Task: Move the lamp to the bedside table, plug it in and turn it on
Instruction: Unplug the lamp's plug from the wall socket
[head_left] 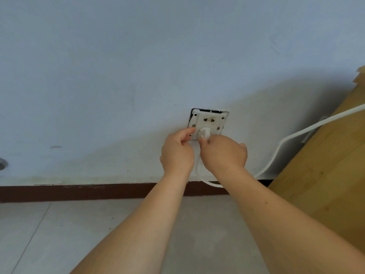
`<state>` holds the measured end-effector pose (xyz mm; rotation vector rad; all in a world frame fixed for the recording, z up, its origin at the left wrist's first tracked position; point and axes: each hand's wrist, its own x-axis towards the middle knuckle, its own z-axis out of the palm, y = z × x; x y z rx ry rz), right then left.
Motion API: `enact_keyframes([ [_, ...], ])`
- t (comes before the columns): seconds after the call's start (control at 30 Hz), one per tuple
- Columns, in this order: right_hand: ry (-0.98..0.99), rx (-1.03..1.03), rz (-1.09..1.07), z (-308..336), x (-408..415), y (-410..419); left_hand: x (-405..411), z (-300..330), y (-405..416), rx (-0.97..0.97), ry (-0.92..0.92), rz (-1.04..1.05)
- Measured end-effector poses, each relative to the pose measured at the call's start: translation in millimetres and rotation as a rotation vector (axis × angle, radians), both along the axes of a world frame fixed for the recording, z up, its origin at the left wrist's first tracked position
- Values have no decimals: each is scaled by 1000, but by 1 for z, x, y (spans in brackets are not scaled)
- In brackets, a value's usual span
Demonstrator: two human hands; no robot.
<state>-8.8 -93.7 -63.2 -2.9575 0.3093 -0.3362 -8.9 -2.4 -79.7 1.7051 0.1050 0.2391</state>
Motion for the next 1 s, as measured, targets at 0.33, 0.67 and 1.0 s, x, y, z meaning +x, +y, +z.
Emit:
enact_keyframes([
  [0.33,-31,24,3,-6,-13,1,3,-2,0,-4,15,-29],
  [0.67,-296,159,73,-5,-64,-14,-7,7,-10,-49,-47,-35],
  [1.0,-450,346,42,49,-78,-52,-37,54,-41,-83,-242,-495],
])
